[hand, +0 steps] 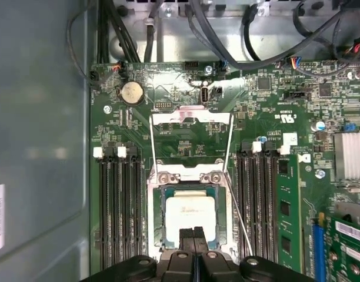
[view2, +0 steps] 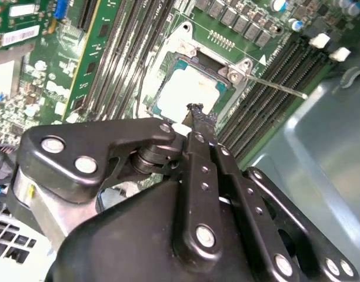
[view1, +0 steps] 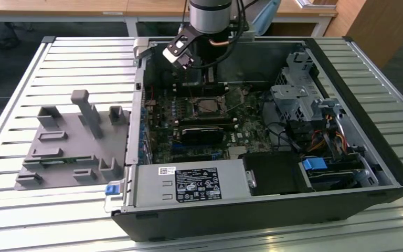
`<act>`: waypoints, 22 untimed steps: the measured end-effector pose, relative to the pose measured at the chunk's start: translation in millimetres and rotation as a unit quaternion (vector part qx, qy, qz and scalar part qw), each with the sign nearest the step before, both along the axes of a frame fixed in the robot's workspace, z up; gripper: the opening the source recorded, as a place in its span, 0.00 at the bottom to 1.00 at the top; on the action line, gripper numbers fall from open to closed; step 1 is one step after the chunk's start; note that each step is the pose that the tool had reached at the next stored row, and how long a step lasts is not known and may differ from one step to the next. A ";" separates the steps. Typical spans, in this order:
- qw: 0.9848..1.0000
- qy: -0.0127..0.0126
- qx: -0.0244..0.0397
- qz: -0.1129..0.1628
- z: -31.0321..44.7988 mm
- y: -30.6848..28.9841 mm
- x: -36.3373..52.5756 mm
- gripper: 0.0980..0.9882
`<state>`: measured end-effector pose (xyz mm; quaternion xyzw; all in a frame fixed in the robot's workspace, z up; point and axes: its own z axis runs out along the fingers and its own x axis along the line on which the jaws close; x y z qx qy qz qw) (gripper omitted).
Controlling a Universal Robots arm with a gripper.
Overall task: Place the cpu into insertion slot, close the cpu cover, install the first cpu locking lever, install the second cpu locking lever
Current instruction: 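Close the cpu cover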
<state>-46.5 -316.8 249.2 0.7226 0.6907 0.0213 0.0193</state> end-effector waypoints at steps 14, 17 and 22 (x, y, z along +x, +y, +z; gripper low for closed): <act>1.000 0.000 0.010 0.000 15.1 -13.7 0.0 0.01; 1.000 0.000 0.016 0.000 15.1 -14.6 3.3 0.01; 1.000 0.001 0.018 0.013 14.6 -14.5 13.8 0.01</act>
